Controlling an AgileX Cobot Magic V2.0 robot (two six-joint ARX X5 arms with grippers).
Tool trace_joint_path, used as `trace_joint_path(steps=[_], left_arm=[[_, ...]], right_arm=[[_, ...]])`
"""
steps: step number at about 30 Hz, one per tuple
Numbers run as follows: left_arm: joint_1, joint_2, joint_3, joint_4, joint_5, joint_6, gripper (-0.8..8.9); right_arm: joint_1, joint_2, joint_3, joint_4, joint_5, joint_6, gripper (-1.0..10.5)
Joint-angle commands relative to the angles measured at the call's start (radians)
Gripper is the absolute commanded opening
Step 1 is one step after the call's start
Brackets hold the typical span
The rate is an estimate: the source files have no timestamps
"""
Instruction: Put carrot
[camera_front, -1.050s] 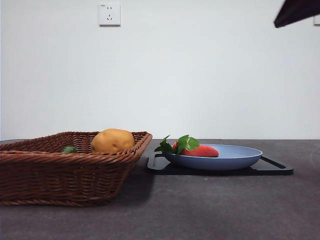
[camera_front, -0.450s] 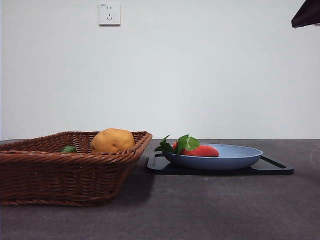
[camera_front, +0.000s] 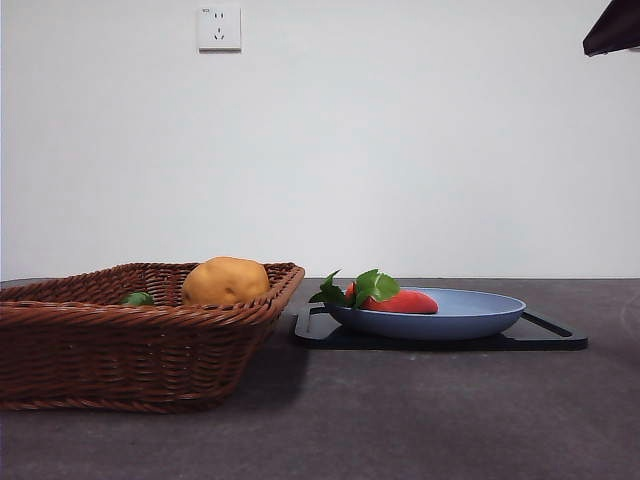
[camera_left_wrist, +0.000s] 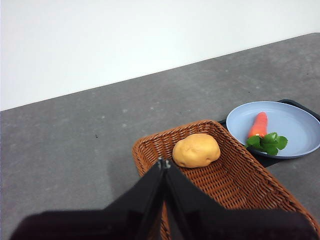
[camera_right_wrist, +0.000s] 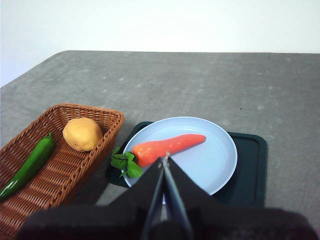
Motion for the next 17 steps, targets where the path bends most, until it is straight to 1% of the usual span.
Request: trace_joint_path(steps=[1, 5, 12, 14, 17], left_arm=[[-0.002, -0.002, 0.006, 0.013, -0.002, -0.002, 0.08], [0.057, -0.046, 0.006, 0.004, 0.006, 0.009, 0.08], [0.310, -0.153, -0.046, 0.021, 0.000, 0.014, 0.08], [0.364, -0.182, -0.086, 0.040, 0.002, 0.033, 0.08], [0.436, -0.227, -0.169, 0.078, 0.009, 0.035, 0.08]], right_arm=[[0.007, 0.002, 0.003, 0.010, 0.004, 0.006, 0.0], [0.007, 0.002, 0.003, 0.010, 0.004, 0.006, 0.0], [0.007, 0.002, 0.003, 0.010, 0.004, 0.006, 0.0], [0.007, 0.002, 0.003, 0.010, 0.004, 0.006, 0.0], [0.007, 0.002, 0.003, 0.010, 0.005, 0.006, 0.0]])
